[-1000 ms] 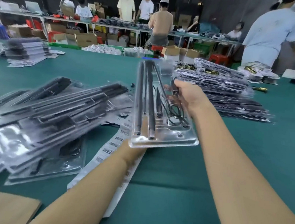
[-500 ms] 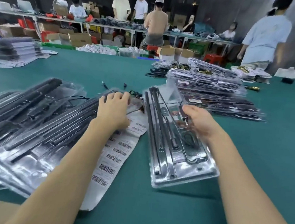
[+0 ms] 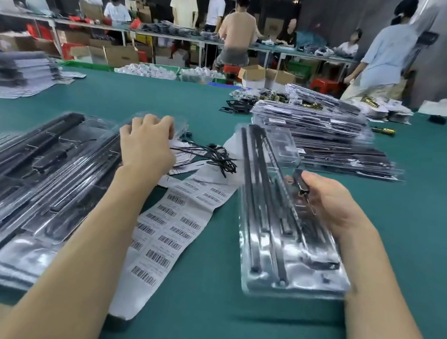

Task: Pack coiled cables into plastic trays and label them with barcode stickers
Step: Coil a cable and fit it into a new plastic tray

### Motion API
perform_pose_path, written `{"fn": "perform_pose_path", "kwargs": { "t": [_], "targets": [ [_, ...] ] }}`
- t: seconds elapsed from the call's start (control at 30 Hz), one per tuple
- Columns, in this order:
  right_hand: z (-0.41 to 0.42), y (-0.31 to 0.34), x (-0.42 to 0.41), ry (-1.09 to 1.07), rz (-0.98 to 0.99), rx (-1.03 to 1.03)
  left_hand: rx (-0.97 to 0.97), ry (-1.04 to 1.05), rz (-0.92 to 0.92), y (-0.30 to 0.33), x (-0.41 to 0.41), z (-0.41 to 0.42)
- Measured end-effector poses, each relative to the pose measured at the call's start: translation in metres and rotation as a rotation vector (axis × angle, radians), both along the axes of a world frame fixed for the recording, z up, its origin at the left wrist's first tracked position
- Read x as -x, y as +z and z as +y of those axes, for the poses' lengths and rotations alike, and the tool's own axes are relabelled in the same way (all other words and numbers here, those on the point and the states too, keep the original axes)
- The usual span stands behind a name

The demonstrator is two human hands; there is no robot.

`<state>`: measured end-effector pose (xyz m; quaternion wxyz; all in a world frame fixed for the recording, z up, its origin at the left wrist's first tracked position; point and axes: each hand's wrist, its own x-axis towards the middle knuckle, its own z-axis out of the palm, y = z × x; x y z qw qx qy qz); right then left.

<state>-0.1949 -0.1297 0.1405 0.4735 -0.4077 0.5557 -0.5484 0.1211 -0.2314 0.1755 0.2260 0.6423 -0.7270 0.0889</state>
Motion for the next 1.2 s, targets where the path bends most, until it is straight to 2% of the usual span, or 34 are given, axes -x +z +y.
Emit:
{"fn": "perform_pose_path", "kwargs": {
  "t": [0.07,0.13,0.2,0.3,0.37,0.4,0.43,0.5,0.53,0.6,0.67,0.73,0.93,1.1,1.2],
  "targets": [
    [0.003,0.003,0.005,0.056,0.193,-0.072,-0.039,-0.143,-0.146,0.003,0.004,-0.001],
    [0.006,0.008,0.007,0.08,0.39,-0.19,-0.107,-0.323,-0.215,0.003,0.016,0.003],
    [0.009,0.015,0.008,0.052,0.442,-0.283,-0.178,-0.413,-0.252,-0.002,0.03,0.009],
    [0.014,0.031,0.008,0.015,0.554,-0.423,-0.201,-0.396,-0.275,-0.008,0.039,0.011],
    [0.016,0.045,0.005,-0.039,0.917,-0.516,-0.2,-0.351,-0.228,-0.011,0.041,0.012],
    [0.015,0.052,0.0,-0.089,1.125,-0.494,-0.2,-0.328,-0.21,-0.014,0.044,0.012],
    [0.012,0.059,-0.01,-0.152,1.238,-0.366,-0.209,-0.304,-0.201,-0.017,0.048,0.013],
    [0.001,0.076,-0.044,-0.164,1.195,0.052,-0.228,-0.255,-0.186,-0.026,0.056,0.016],
    [-0.008,0.082,-0.064,-0.106,1.185,0.189,-0.216,-0.24,-0.172,-0.031,0.059,0.016],
    [-0.032,0.082,-0.101,0.129,1.333,0.215,-0.18,-0.235,-0.144,-0.038,0.06,0.017],
    [-0.055,0.068,-0.126,0.33,1.606,0.091,-0.16,-0.249,-0.124,-0.041,0.058,0.015],
    [-0.071,0.056,-0.132,0.386,1.786,-0.015,-0.173,-0.256,-0.09,-0.039,0.054,0.014],
    [-0.085,0.05,-0.122,0.247,1.892,-0.035,-0.283,-0.278,0.05,-0.024,0.041,0.007],
    [-0.087,0.046,-0.114,0.22,1.875,0.084,-0.294,-0.29,0.031,-0.021,0.037,0.008],
    [-0.091,0.044,-0.116,0.241,1.996,0.136,-0.303,-0.316,0.007,-0.022,0.041,0.011]
  ]
}}
